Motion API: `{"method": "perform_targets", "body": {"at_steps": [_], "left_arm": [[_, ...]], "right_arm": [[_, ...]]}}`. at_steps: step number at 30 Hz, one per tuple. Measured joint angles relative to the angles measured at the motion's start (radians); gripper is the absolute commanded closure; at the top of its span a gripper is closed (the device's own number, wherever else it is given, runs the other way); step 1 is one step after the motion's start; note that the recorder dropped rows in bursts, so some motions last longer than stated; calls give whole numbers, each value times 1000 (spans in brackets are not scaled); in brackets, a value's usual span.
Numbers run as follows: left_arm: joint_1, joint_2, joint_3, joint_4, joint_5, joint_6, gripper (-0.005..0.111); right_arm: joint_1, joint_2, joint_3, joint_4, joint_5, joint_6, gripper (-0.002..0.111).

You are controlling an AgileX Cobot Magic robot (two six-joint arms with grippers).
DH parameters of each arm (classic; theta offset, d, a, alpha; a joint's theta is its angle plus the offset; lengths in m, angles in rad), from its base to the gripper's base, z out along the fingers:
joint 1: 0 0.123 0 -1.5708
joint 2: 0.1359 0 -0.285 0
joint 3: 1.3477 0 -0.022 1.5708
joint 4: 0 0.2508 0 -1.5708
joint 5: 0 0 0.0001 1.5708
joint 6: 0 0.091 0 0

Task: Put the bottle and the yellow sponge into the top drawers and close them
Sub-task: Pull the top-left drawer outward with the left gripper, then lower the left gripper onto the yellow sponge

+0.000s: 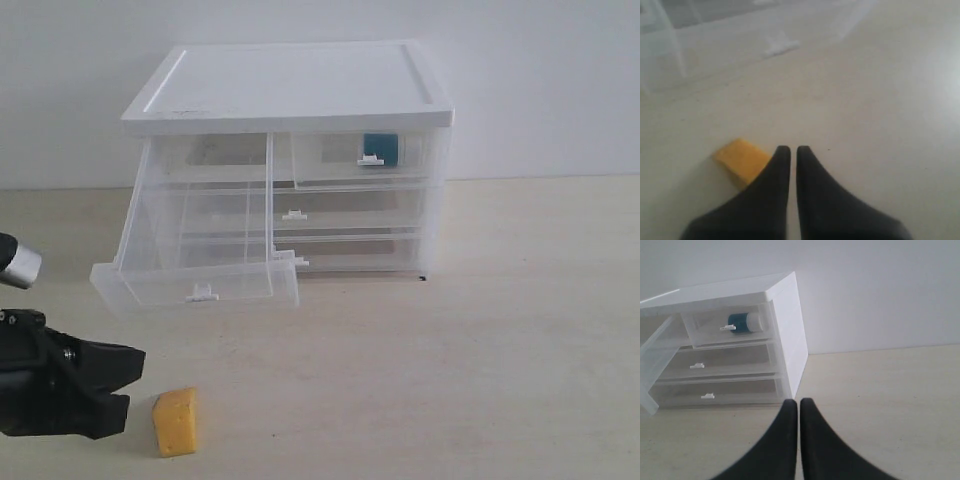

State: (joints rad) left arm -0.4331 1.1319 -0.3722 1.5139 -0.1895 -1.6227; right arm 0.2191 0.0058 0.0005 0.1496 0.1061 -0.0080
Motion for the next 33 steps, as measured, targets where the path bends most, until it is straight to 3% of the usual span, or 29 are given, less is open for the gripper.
{"method": "perform_targets", "body": {"at_steps": [7,12,15,18,22,26,30,33], "left_arm": [[-146,0,34,-21,292,-117,103],[-182,0,35,-47,297,-162,99],[-184,0,35,-49,171,-170,85],[-184,22,35,-52,76,-170,61],[-184,69,35,-52,41,-171,37],[-184,112,35,-114,73,-172,41],[-184,135,35,-169,261,-178,45],[-184,145,35,-173,319,-205,45]], "right_arm": [[0,0,0,0,-4,0,108],[0,0,0,0,-6,0,108],[0,0,0,0,-6,0,108],[0,0,0,0,-6,0,108],[0,0,0,0,-6,0,108],[0,0,0,0,-6,0,108],[0,0,0,0,-6,0,108],[0,0,0,0,-6,0,108]]}}
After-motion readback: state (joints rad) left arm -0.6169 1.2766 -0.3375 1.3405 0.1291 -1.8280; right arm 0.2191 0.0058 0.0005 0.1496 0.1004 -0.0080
